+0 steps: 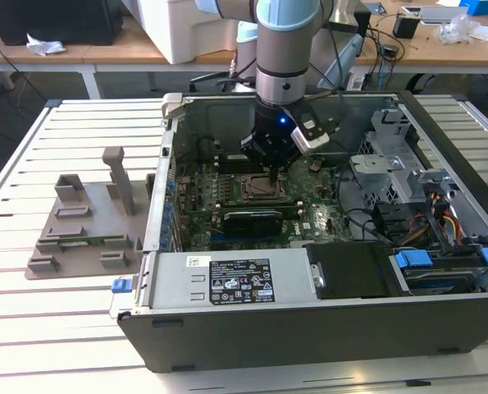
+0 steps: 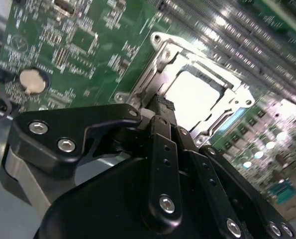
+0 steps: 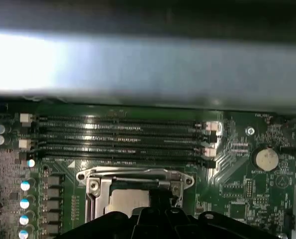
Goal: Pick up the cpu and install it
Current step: 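Install the first cpu locking lever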
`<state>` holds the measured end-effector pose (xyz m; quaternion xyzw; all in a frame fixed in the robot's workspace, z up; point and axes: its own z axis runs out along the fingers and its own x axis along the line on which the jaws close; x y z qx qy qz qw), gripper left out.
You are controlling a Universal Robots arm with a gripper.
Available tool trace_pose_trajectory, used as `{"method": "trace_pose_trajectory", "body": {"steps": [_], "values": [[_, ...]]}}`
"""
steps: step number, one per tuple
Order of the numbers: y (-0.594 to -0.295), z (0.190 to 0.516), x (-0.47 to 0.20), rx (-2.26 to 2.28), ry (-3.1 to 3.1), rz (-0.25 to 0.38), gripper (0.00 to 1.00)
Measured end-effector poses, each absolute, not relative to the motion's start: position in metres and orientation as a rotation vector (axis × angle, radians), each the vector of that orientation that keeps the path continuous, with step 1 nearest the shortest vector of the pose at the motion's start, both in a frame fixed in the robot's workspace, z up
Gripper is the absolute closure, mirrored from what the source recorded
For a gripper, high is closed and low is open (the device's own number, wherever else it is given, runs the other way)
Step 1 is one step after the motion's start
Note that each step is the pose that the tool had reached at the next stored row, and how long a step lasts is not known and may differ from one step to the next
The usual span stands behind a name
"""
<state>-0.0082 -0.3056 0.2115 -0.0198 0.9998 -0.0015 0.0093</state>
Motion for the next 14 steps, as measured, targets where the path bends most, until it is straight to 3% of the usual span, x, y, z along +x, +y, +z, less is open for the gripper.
{"method": "trace_pose_trajectory", "body": {"steps": [6,14], "values": [[-0.313,0.216,-0.008,-0.061,3.122,-0.005,0.89],[-0.313,0.261,-0.008,-0.062,3.122,-0.009,0.89]]}}
